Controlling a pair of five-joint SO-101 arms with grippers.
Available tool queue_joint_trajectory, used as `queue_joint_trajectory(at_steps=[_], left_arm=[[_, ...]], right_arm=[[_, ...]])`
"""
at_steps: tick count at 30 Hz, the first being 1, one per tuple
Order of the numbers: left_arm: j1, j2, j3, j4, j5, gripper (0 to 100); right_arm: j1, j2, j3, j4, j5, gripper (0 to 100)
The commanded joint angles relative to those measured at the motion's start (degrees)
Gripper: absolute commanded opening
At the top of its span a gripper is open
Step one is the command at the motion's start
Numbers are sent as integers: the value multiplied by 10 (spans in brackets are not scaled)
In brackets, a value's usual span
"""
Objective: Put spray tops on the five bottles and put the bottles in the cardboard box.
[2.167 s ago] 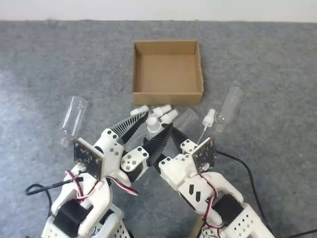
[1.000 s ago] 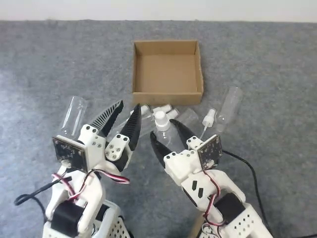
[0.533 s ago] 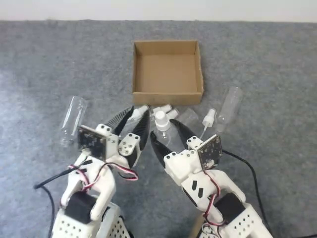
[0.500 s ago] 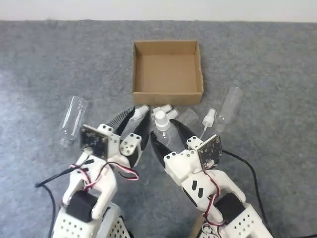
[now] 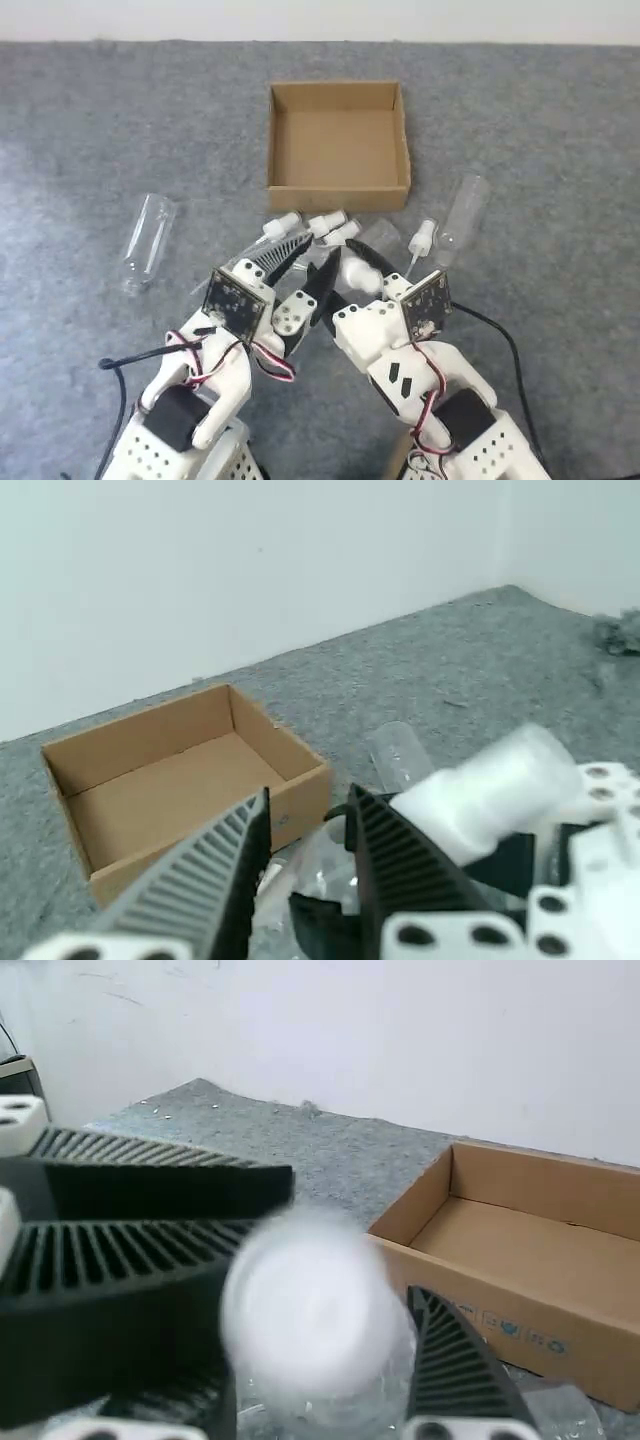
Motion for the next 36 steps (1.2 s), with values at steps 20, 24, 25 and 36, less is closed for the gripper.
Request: queue_joint_trajectory(at_steps=[20,24,25,36], left_arm=[[-158,-4,-80,13,40,121],[-215,-4,-80,11,38,121],[-230,-4,-80,13,33,121],[-389,-4,-47,47,-9,119]], right_arm=[[19,-13,-20,44,16,96],[50,-13,-21,49,16,96],[57,-13,-21,49,16,96],[69,-13,-19,88,16,96]])
